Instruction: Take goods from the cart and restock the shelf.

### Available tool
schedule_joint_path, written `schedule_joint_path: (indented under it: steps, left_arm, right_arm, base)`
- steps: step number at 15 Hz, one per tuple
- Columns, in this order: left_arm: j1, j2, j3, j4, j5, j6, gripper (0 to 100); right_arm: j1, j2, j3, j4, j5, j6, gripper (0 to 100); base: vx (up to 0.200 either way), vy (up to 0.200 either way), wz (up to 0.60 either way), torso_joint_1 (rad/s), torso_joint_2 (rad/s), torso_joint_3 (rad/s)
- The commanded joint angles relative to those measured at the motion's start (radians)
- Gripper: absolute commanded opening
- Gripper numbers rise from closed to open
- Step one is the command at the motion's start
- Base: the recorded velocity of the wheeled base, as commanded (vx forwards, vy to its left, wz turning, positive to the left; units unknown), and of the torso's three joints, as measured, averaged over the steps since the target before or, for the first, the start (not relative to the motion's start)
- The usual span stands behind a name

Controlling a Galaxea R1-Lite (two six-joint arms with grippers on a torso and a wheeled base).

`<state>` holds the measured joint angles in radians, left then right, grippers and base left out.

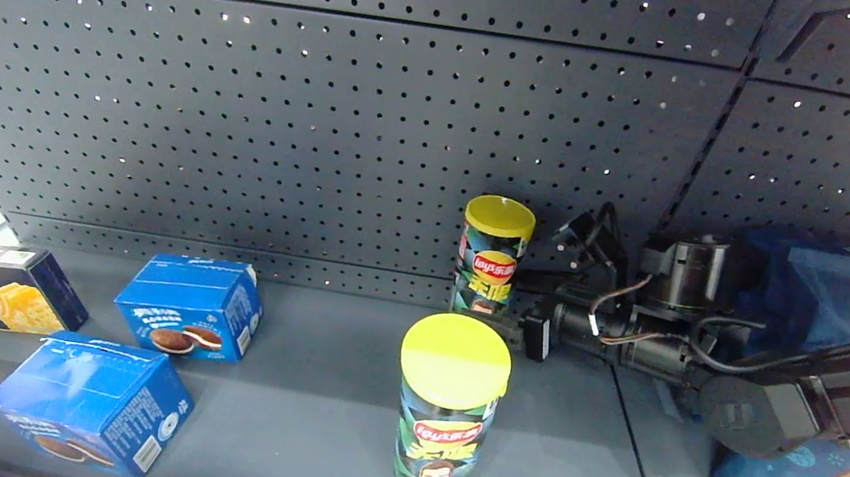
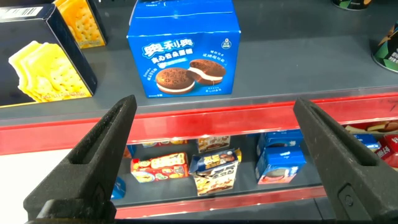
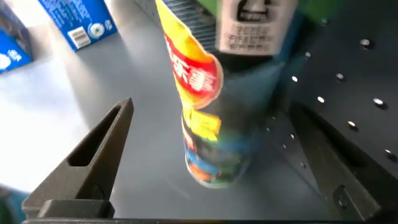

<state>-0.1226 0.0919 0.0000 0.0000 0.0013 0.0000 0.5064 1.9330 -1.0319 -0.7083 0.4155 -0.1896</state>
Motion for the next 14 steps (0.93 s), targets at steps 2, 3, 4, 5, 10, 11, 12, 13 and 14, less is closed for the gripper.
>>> schedule_joint_path:
  steps: [2, 3, 4, 5, 10, 11, 12, 13, 14]
  left_arm:
    - [0.0, 0.002, 0.0, 0.0, 0.0, 0.0, 100]
    - [0.0, 0.002, 0.0, 0.0, 0.0, 0.0, 100]
    - [0.0, 0.002, 0.0, 0.0, 0.0, 0.0, 100]
    - [0.0, 0.002, 0.0, 0.0, 0.0, 0.0, 100]
    - [0.0, 0.002, 0.0, 0.0, 0.0, 0.0, 100]
    - [0.0, 0.002, 0.0, 0.0, 0.0, 0.0, 100]
    - [0.0, 0.002, 0.0, 0.0, 0.0, 0.0, 100]
    - [0.0, 0.002, 0.0, 0.0, 0.0, 0.0, 100]
    - [0.0, 0.002, 0.0, 0.0, 0.0, 0.0, 100]
  right_arm:
    - [-0.012, -0.095, 0.089, 0.004, 0.0, -0.013, 100]
    - [-0.02, -0.115, 0.119, 0.004, 0.0, -0.025, 100]
    - [-0.026, -0.132, 0.145, 0.004, -0.001, -0.036, 100]
    - [-0.029, -0.146, 0.158, 0.004, -0.006, -0.037, 100]
    - [-0.012, -0.209, 0.19, 0.026, -0.101, -0.036, 100]
    - [-0.006, -0.227, 0.2, 0.033, -0.118, -0.036, 100]
    - [0.0, -0.272, 0.205, 0.069, -0.152, -0.037, 100]
    - [0.001, -0.29, 0.202, 0.084, -0.198, -0.037, 100]
    - [0.004, -0.302, 0.204, 0.081, -0.225, -0.037, 100]
  base:
    - [0.0, 0.0, 0.0, 0.0, 0.0, 0.0]
    - [0.0, 0.0, 0.0, 0.0, 0.0, 0.0]
    - [0.0, 0.0, 0.0, 0.0, 0.0, 0.0]
    - [0.0, 0.0, 0.0, 0.0, 0.0, 0.0]
    - [0.0, 0.0, 0.0, 0.0, 0.0, 0.0]
    - [0.0, 0.0, 0.0, 0.0, 0.0, 0.0]
    - [0.0, 0.0, 0.0, 0.0, 0.0, 0.0]
    - [0.0, 0.0, 0.0, 0.0, 0.0, 0.0]
    - [0.0, 0.0, 0.0, 0.0, 0.0, 0.0]
